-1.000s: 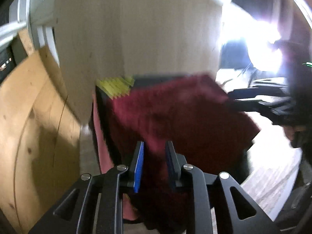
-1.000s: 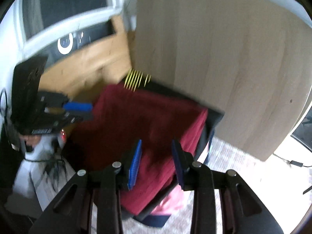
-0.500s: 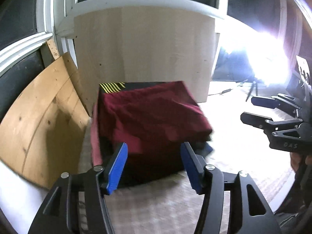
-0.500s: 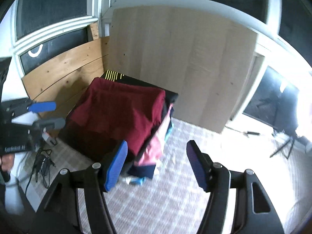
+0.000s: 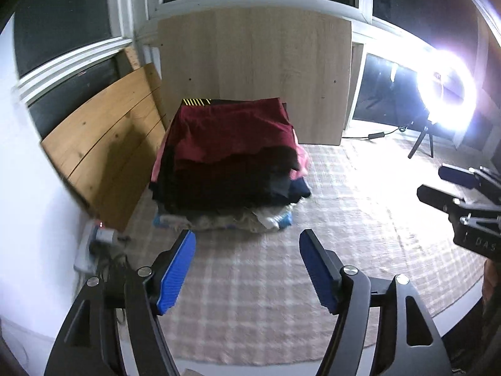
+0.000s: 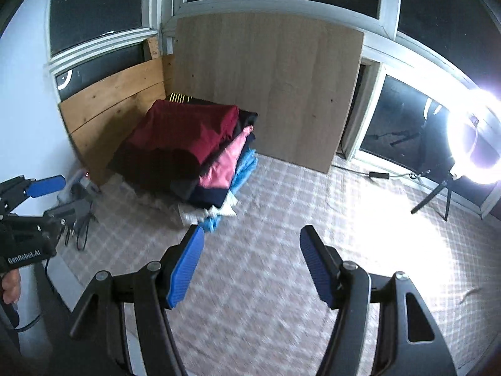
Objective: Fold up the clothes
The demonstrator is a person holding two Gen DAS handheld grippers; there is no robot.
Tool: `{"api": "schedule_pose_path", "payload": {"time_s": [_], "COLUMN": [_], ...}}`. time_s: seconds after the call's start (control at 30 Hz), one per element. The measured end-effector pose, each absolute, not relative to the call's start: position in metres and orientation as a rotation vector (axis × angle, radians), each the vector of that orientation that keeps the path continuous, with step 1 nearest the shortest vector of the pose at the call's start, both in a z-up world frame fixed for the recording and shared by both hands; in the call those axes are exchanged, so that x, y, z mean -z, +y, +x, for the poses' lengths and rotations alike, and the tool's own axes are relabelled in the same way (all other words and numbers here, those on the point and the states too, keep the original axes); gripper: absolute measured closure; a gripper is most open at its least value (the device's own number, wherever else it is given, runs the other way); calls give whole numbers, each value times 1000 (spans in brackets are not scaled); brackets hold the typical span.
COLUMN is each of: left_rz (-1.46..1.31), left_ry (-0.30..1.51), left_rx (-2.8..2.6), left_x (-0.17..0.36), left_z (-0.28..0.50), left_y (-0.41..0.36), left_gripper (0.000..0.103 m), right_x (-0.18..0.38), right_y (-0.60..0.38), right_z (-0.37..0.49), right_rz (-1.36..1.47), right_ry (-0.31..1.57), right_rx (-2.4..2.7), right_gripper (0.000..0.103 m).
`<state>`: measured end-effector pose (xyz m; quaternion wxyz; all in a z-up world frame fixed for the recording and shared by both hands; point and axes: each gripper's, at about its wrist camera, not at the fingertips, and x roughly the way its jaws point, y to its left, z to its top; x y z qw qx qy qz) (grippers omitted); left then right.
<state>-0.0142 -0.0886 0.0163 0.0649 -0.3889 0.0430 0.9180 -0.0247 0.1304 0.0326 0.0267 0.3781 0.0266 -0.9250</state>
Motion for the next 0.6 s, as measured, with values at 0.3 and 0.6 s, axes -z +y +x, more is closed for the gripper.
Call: {"api": "schedule_pose_path", "payload": {"time_s": [0.3, 0.6], "left_rz": [-1159, -1139], "left_ry": [69, 55], "left_rx": [-2834, -2907], "left_x": [-22, -29], "left_z": [46, 80], "left_y": [-47, -30], "left_gripper": [29, 28], "right_x": [-23, -25], "right_y": [186, 199], "right_z": [27, 49], "right_rz": [1188, 1144], "right_ry": [76, 128], "right_rx": [2816, 2785], "right_gripper": [40, 40]}}
